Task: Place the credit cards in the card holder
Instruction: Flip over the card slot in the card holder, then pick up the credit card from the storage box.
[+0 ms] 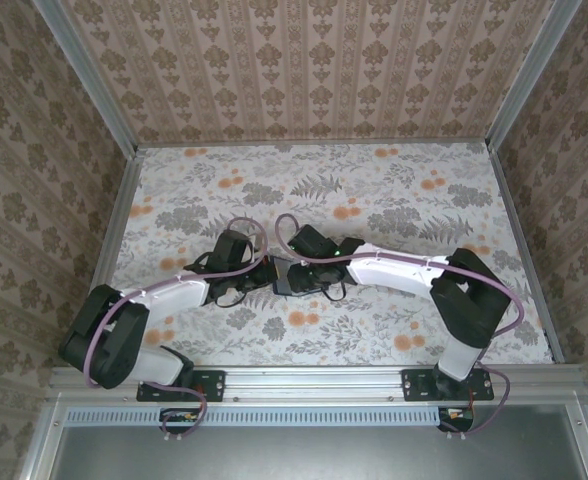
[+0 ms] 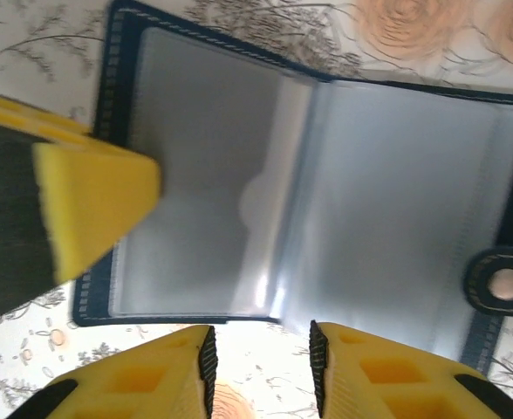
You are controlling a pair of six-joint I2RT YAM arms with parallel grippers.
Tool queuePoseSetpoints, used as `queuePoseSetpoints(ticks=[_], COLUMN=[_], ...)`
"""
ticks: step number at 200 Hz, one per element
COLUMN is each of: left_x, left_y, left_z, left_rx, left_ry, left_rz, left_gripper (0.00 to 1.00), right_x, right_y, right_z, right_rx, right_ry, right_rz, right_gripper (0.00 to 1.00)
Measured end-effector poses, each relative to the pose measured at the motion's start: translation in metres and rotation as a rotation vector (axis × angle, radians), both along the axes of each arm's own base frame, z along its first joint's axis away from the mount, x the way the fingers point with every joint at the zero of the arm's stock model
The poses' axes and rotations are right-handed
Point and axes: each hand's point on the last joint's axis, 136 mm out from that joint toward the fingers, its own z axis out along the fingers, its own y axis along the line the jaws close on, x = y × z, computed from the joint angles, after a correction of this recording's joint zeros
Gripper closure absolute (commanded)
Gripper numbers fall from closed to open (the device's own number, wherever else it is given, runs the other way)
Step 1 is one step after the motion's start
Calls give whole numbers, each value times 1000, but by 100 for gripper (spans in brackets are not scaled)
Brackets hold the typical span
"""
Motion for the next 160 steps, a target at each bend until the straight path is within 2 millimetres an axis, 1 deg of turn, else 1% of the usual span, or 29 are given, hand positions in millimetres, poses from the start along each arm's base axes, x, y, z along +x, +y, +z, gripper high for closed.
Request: queuePoseSetpoints(ticks=[5, 20, 30, 38, 45, 61, 78, 89, 103, 109, 117, 131, 160], left_x=[0, -1, -3, -4, -5, -6, -6, -7, -8, -8, -9, -7, -6], left_y=[0, 0, 1, 1, 1, 2, 2, 2, 2, 2, 2, 1, 1], left_z=[0, -1, -2, -2, -3, -3, 0, 0, 1, 1, 1, 3, 6], left_rx=[1, 3, 9, 14, 20, 29, 36, 34, 35, 36, 38, 37, 41], left_ry=[1, 2, 8, 11, 13, 14, 15, 17, 21, 23, 27, 26, 29], left_rz=[-1, -8, -15, -22, -27, -36, -43, -46, -46, -47, -48, -48, -51], left_gripper=[97, 96, 97, 100, 100, 100, 100, 100, 100, 100, 100, 100, 100], right_x=[0, 4, 6, 10, 15, 29, 38, 41, 42, 40, 36, 27, 18], right_y=[-3, -20, -32, -44, -57, -96, -140, -168, -197, -210, -220, -230, -235], right_z=[0, 6, 16, 26, 36, 61, 81, 88, 86, 81, 73, 58, 40], right_rx=[-3, -15, -18, -19, -25, -70, -140, -186, -251, -281, -314, -357, -399], right_ry=[-1, -16, -33, -54, -77, -152, -217, -234, -231, -217, -194, -147, -94], right_rz=[-5, -38, -65, -89, -115, -208, -315, -385, -456, -482, -498, -498, -486], right_gripper=[59, 57, 54, 49, 46, 32, 30, 30, 29, 27, 25, 25, 24])
